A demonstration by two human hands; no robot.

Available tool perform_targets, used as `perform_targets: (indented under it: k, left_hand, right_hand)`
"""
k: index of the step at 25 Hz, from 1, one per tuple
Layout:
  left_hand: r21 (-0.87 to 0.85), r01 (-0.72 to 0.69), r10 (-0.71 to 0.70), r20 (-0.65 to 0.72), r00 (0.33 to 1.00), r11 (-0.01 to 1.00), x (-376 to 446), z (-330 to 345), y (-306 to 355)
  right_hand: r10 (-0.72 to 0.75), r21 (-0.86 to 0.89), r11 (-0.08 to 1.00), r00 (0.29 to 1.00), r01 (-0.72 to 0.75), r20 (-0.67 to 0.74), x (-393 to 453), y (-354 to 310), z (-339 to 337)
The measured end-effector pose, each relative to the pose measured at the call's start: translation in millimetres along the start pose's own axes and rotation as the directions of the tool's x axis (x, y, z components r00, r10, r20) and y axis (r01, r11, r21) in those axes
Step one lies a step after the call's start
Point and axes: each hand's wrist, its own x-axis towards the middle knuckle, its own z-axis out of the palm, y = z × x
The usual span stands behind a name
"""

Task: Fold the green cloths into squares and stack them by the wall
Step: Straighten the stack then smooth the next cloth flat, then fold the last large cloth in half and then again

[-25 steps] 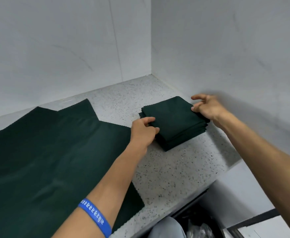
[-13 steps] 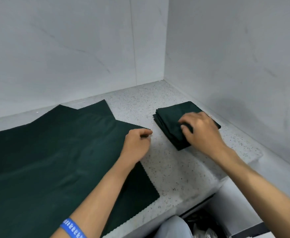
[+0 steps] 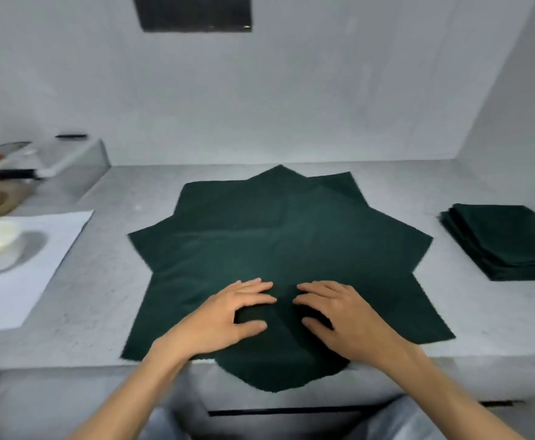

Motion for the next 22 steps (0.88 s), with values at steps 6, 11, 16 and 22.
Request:
perform_targets:
  k: [6,11,16,22]
  left_hand:
    - [0.313,-0.179,0.111,0.223,0.968,0.933,-36.6,-1.1,3.3]
    - [0.157,-0.145,0.136,0.067,0.988,0.977,-45.3,1.1,0.2]
    - [0.116,-0.044,0.047,-0.02,0.999,0.992,-49.8,0.4,-3.3]
    - [-0.29,-0.001,-0.061,-0.207,0.976,0.957,-23.8,-13.3,4.2]
  right_hand:
    - [0.001,0.051,0.999,0.997,0.003,-0.078,-12.0,-3.7,19.1]
    - [0.034,0.089,0.996,0.991,-0.023,-0.127,-25.8,7.5,17.3]
    - [-0.086,0.254,0.966,0.989,0.055,0.116,-38.3,14.4,-7.3]
    - [-0.069,0.158,0.986,0.985,0.043,0.16,-29.0,25.2,-18.9]
